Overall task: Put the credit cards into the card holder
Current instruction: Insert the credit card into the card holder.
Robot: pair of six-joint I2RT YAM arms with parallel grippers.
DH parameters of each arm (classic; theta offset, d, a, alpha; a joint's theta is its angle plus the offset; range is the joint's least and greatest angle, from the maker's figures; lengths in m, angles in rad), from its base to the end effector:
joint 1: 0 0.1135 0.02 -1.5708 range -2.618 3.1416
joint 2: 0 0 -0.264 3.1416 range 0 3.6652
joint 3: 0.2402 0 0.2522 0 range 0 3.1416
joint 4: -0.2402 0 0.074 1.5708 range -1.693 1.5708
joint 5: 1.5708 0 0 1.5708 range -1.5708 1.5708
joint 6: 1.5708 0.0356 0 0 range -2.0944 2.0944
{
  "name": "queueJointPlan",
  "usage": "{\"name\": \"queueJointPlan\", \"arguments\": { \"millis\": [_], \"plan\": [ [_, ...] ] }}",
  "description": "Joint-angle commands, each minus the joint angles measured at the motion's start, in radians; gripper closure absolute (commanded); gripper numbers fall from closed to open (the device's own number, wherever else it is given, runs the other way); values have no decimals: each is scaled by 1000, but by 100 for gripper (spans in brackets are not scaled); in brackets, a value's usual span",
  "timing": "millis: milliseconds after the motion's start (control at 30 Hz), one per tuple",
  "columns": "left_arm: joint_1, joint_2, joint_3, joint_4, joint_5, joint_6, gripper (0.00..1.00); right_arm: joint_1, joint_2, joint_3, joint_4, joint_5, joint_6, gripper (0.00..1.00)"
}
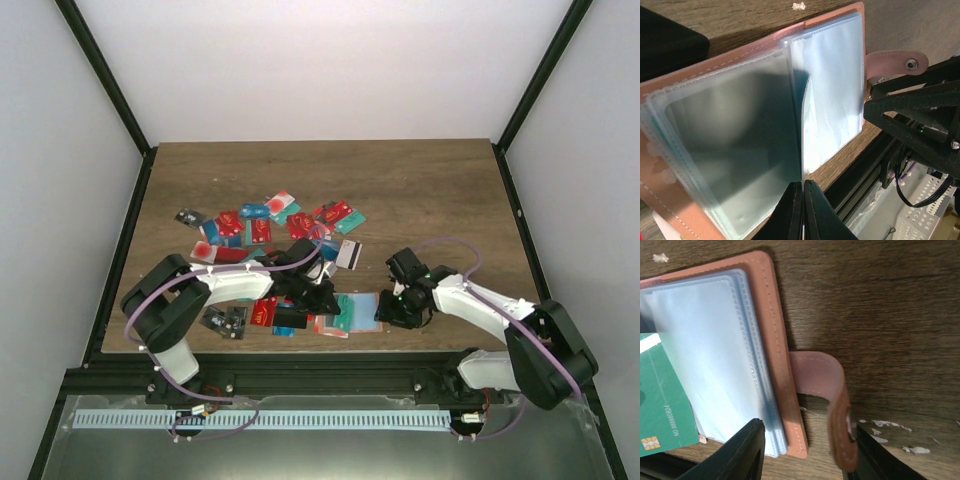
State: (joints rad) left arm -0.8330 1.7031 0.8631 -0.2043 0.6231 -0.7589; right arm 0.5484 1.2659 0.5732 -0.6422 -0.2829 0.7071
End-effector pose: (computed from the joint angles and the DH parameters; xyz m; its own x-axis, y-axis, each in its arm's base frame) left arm 0.1963 -0.2469 0.1439 -0.9712 0.2376 -0.0174 0.1790 0.6791 -0.7119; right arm 0.1594 0.1090 0.1499 -0.9922 0.1249 -0.0014 0.1161 0.9264 0.3582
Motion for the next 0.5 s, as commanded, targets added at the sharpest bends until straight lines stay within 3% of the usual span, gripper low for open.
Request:
{"name": "queueJointPlan", "arguments": {
  "millis": [0,467],
  "plan": [
    [-4,25,21,27,11,-6,96,-2,17,-4,27,-22,-5,58],
    [-3,58,49,43,2,-35,96,-2,23,-15,33,-40,-2,64]
  ]
}}
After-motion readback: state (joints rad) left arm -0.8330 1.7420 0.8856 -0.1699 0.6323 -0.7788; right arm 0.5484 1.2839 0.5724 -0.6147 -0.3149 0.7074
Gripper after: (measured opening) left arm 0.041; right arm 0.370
